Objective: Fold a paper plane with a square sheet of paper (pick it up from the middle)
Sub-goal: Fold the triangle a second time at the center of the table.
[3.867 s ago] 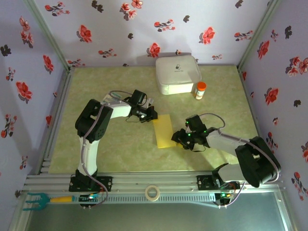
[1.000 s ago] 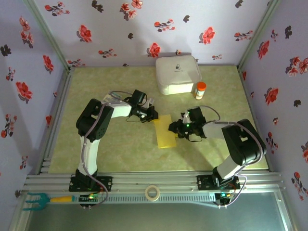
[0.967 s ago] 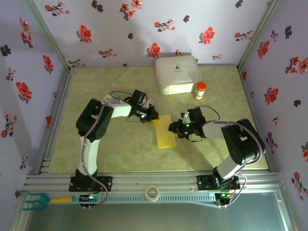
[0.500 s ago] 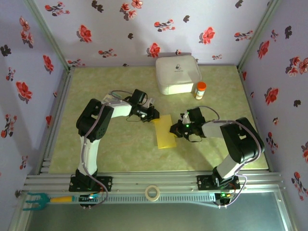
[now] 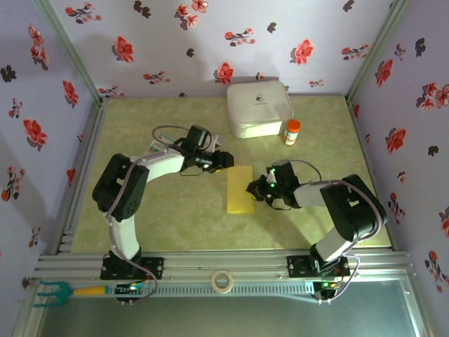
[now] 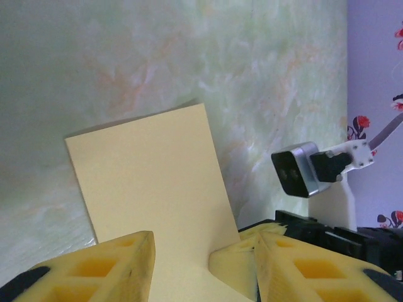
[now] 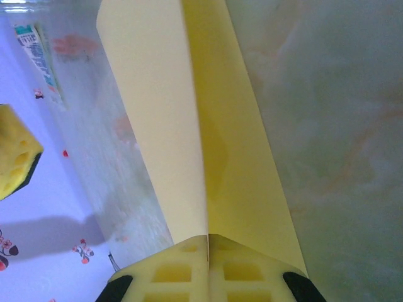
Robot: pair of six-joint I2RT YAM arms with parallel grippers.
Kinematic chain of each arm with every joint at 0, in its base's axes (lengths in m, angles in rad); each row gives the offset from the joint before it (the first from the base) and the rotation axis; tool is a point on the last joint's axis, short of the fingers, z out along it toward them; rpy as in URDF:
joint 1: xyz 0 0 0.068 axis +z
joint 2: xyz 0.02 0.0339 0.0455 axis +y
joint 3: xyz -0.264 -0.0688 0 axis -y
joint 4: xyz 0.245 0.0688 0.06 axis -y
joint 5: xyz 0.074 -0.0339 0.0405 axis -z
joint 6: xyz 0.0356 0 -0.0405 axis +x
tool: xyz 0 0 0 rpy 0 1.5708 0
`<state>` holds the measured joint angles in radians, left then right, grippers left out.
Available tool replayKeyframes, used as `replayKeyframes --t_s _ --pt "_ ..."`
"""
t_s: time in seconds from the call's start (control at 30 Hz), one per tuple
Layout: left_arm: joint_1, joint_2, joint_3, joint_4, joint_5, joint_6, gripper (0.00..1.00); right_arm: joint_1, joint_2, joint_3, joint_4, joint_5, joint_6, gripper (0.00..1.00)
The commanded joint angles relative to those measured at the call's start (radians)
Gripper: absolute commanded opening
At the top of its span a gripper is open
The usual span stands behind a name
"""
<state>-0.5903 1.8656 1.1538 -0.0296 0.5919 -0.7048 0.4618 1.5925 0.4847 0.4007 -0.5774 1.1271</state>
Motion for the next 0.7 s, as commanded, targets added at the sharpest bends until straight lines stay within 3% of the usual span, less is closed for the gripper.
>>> replayKeyframes --t_s 0.0,0.4,0.67 --pt "-0.004 -0.067 -0.054 0.029 -0.077 -0.004 0.46 0.028 -0.037 -0.03 0.091 0.098 0.117 0.0" --pt "-0.005 -0.178 -0.153 0.051 -0.126 0.015 0.45 0.007 -0.013 0.05 -0.04 -0.022 -0.069 0.23" --pt "-0.006 -0.203 -0.183 0.051 -0.128 0.021 0.45 -0.021 0.029 0.086 -0.058 -0.073 -0.123 0.25"
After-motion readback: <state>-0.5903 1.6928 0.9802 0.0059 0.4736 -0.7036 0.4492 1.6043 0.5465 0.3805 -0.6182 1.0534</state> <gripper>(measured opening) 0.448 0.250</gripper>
